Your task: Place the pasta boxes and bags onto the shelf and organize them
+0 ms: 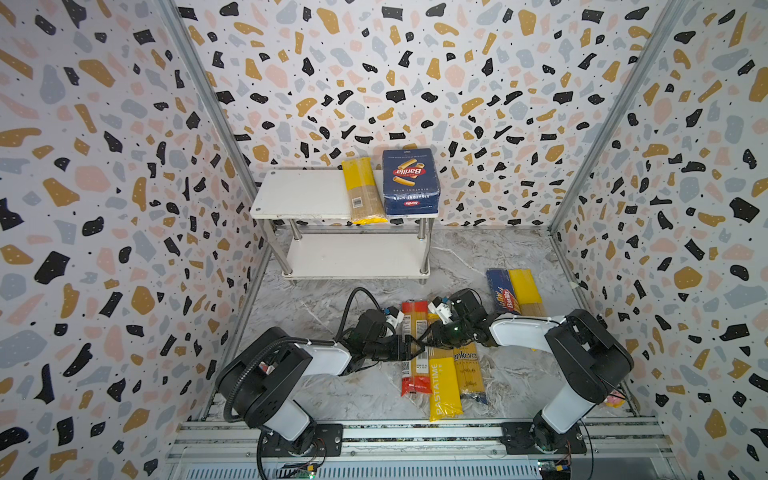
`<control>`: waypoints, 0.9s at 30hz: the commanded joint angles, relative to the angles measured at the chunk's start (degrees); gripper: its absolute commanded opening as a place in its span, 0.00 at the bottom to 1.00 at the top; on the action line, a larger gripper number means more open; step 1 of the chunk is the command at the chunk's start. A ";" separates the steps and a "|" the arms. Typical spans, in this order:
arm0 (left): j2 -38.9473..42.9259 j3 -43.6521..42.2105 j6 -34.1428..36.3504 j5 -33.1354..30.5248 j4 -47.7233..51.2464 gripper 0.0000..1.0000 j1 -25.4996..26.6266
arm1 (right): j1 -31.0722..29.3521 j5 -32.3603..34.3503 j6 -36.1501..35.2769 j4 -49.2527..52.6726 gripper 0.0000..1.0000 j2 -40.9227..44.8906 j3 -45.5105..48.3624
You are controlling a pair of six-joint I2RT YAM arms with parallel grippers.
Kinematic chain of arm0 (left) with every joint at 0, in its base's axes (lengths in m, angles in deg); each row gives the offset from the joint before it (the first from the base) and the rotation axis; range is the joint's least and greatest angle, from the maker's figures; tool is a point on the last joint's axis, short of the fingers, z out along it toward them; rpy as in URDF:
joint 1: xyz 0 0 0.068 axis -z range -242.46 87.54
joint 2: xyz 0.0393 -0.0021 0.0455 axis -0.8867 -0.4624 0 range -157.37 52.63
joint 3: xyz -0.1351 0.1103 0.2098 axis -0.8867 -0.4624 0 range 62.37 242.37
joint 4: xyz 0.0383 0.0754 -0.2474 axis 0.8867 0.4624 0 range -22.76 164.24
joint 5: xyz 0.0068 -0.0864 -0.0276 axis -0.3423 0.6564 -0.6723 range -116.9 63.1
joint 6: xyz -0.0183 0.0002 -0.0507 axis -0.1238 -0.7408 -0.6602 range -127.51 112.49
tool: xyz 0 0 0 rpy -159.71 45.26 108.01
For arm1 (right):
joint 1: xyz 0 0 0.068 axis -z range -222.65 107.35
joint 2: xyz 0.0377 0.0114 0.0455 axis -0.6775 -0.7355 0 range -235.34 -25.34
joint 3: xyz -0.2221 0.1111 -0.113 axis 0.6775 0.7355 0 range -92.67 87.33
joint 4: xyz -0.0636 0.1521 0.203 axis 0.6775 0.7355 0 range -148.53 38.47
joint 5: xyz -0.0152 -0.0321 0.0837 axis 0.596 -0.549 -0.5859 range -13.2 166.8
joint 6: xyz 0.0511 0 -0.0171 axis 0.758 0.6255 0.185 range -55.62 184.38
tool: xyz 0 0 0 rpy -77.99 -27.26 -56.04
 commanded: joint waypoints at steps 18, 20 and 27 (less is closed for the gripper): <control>1.97 -3.23 -2.53 1.33 -2.79 0.85 3.12 | 3.36 -19.11 21.77 -38.53 0.30 -3.64 8.96; 3.26 -3.31 -1.92 0.71 -1.39 0.85 3.12 | 3.28 -19.24 22.21 -38.76 0.30 -3.99 8.86; 1.59 -3.80 -2.69 0.15 -2.53 0.86 3.12 | 0.16 -10.92 8.09 -13.72 0.32 -0.97 1.35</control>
